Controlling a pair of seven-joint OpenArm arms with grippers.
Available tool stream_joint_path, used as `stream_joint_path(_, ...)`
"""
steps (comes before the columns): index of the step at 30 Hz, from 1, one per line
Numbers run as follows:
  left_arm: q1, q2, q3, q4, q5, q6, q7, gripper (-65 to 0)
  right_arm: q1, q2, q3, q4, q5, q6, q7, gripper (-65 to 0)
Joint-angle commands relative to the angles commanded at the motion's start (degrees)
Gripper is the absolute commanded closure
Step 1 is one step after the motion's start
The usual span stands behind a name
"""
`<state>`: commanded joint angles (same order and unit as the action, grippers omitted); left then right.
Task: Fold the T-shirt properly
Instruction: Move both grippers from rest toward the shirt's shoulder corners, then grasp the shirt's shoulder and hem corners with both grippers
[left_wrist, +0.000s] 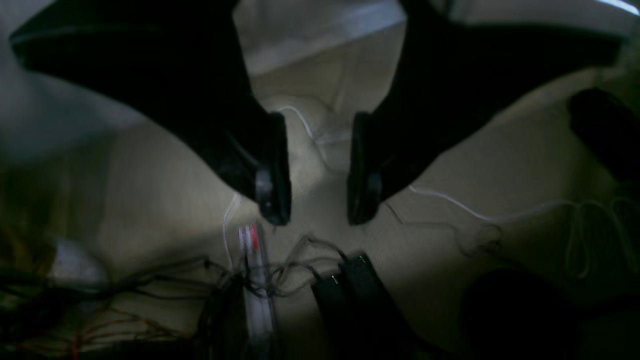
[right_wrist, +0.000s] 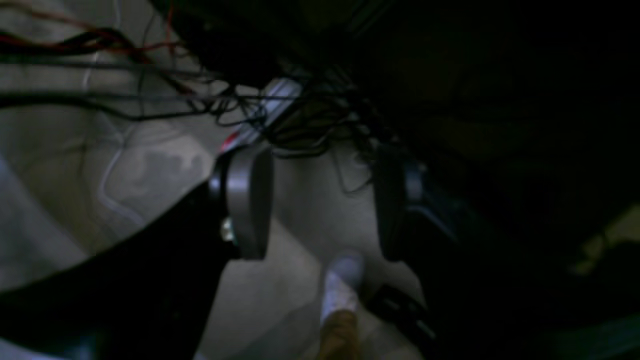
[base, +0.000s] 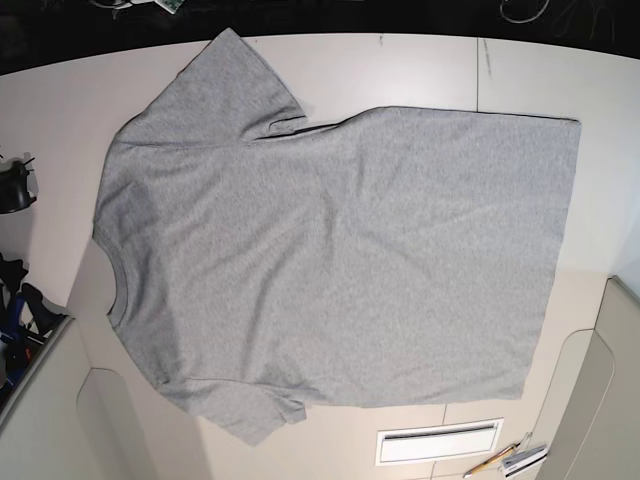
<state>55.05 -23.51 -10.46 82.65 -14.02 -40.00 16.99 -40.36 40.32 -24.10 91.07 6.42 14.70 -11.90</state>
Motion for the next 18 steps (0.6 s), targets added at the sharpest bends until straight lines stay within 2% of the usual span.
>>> stream_joint_path(5, 4.4, 0.0, -8.2, 7.2, -7.8, 0.0, 5.8, -22.8, -2.0, 0.0, 7.2, 6.7, 6.8, 5.35, -5.1, -31.6)
stream_joint_path(10, 9.3, 0.0, -15.2, 16.7, -12.8, 0.0, 6.0, -22.8, -3.3, 0.0, 12.9, 14.3, 15.9, 9.14, -10.2, -31.6)
stream_joint_path(15, 11.0, 0.0, -23.3, 24.1, -16.1, 0.0, 6.0, -22.9, -3.3, -0.4, 20.5, 21.4, 22.5, 9.14, -12.4, -31.6)
stream_joint_path(17, 11.0, 0.0, -26.2, 25.4, -18.6, 0.0, 6.0, -23.0, -3.3, -1.8, 24.3, 22.6, 25.1, 9.05, -12.6, -31.7)
stream_joint_path(18, 10.9, 0.0, -27.4, 25.7, -19.7, 0.0, 6.0, -25.2, -3.2, -2.9, 26.3, 22.6, 26.5, 9.01, -12.9, -31.7)
